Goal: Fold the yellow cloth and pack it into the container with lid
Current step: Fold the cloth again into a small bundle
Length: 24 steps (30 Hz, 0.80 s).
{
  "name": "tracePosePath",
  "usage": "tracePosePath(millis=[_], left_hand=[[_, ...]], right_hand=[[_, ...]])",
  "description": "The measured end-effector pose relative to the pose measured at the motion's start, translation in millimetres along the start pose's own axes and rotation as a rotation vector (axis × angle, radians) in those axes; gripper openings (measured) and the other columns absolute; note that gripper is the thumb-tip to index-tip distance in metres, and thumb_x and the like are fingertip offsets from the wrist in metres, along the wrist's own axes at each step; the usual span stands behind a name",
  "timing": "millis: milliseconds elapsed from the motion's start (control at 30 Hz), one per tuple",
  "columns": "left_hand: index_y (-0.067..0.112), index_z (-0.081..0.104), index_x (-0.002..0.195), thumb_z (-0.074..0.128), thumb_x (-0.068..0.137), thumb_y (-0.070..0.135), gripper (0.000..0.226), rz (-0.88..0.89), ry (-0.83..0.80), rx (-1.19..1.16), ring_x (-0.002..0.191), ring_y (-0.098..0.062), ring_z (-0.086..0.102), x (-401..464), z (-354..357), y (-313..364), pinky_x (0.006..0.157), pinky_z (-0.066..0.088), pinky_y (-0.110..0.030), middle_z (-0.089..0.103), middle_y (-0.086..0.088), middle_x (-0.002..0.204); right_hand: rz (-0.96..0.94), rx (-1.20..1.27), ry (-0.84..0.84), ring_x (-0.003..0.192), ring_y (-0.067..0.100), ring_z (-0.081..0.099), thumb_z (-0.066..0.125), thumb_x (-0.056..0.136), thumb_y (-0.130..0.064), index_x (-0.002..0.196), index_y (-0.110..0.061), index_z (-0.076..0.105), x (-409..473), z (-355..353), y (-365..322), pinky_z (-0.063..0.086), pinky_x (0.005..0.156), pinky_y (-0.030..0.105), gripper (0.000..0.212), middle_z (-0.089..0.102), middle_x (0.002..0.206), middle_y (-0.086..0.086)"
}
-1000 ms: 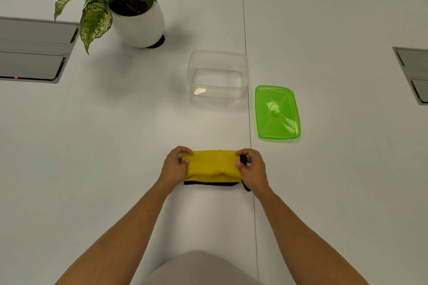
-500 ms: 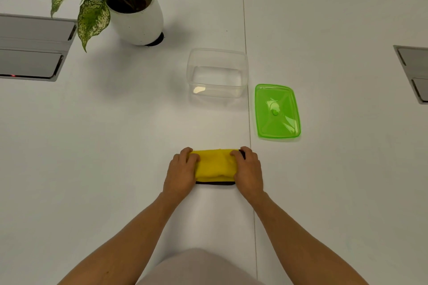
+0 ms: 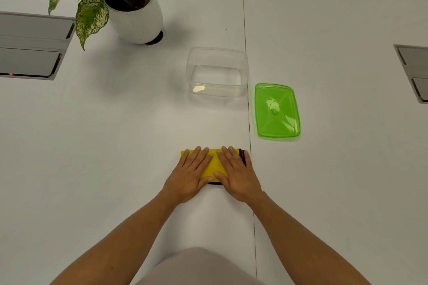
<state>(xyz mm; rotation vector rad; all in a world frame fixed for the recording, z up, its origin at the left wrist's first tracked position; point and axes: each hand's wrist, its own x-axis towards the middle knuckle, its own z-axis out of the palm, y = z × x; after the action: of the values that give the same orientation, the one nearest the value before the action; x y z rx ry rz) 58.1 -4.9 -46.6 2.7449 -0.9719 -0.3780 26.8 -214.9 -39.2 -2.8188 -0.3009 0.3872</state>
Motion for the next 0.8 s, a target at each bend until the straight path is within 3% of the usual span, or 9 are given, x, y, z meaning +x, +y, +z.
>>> tracePosePath(millis=[200, 333, 400, 500, 533, 667, 800], left_hand=[[0.025, 0.013, 0.153, 0.017, 0.098, 0.056, 0.063, -0.001, -0.045, 0.053, 0.149, -0.026, 0.004, -9, 1, -10, 0.118, 0.007, -0.054, 0.011, -0.001, 0.161], [0.037, -0.003, 0.150, 0.002, 0.097, 0.054, 0.056, -0.087, -0.092, -0.076, 0.147, -0.017, -0.017, -11, 0, -11, 0.119, -0.003, -0.048, -0.010, 0.008, 0.160], [0.039, 0.007, 0.150, 0.006, 0.097, 0.053, 0.056, -0.143, -0.050, -0.225, 0.147, -0.014, -0.016, -8, -4, -5, 0.120, 0.000, -0.044, -0.008, 0.010, 0.160], [0.024, 0.046, 0.141, 0.035, 0.099, 0.043, 0.048, -0.252, 0.151, -0.420, 0.147, -0.028, 0.016, -4, -10, 4, 0.116, 0.022, -0.044, 0.023, -0.007, 0.159], [0.018, 0.052, 0.137, 0.048, 0.096, 0.039, 0.046, -0.311, 0.199, -0.458, 0.144, -0.033, 0.024, -2, -10, 5, 0.114, 0.027, -0.046, 0.030, -0.012, 0.155], [0.015, 0.030, 0.147, 0.077, 0.075, 0.041, 0.090, -0.621, 0.130, -0.629, 0.134, -0.034, 0.035, 7, -20, -1, 0.108, 0.031, -0.045, 0.039, -0.014, 0.148], [0.019, 0.019, 0.149, 0.088, 0.063, 0.033, 0.112, -0.748, 0.037, -0.746, 0.127, -0.036, 0.041, 21, -31, -8, 0.102, 0.040, -0.047, 0.043, -0.019, 0.138]], right_hand=[[0.126, -0.046, -0.040, 0.148, 0.015, -0.009, 0.011, 0.091, -0.068, 0.149, -0.039, -0.004, -4, -3, 5, -0.003, 0.114, 0.061, 0.067, -0.002, 0.161, -0.012], [0.232, 0.050, -0.044, 0.148, 0.021, -0.010, 0.009, 0.094, -0.062, 0.146, -0.042, -0.013, -4, -3, 4, 0.000, 0.117, 0.056, 0.061, -0.017, 0.157, -0.016], [0.261, 0.074, -0.020, 0.149, 0.024, -0.001, 0.019, 0.097, -0.056, 0.150, -0.035, -0.005, -5, -5, 1, 0.008, 0.119, 0.050, 0.062, -0.011, 0.161, -0.006], [0.392, 0.160, 0.050, 0.143, 0.029, 0.021, 0.037, 0.094, -0.056, 0.152, -0.022, 0.007, -2, -10, -7, 0.024, 0.112, 0.045, 0.074, 0.014, 0.160, 0.009], [0.459, 0.200, 0.067, 0.138, 0.030, 0.027, 0.044, 0.091, -0.057, 0.152, -0.018, 0.009, -1, -12, -8, 0.028, 0.108, 0.046, 0.080, 0.023, 0.156, 0.011], [0.701, 0.434, 0.034, 0.133, 0.034, 0.034, 0.067, 0.077, -0.056, 0.150, -0.013, 0.011, 7, -16, -6, 0.031, 0.105, 0.049, 0.102, 0.037, 0.145, 0.014], [0.734, 0.646, 0.014, 0.124, 0.033, 0.046, 0.081, 0.067, -0.043, 0.141, -0.016, 0.033, 16, -21, 6, 0.042, 0.102, 0.049, 0.093, 0.049, 0.135, 0.013]])
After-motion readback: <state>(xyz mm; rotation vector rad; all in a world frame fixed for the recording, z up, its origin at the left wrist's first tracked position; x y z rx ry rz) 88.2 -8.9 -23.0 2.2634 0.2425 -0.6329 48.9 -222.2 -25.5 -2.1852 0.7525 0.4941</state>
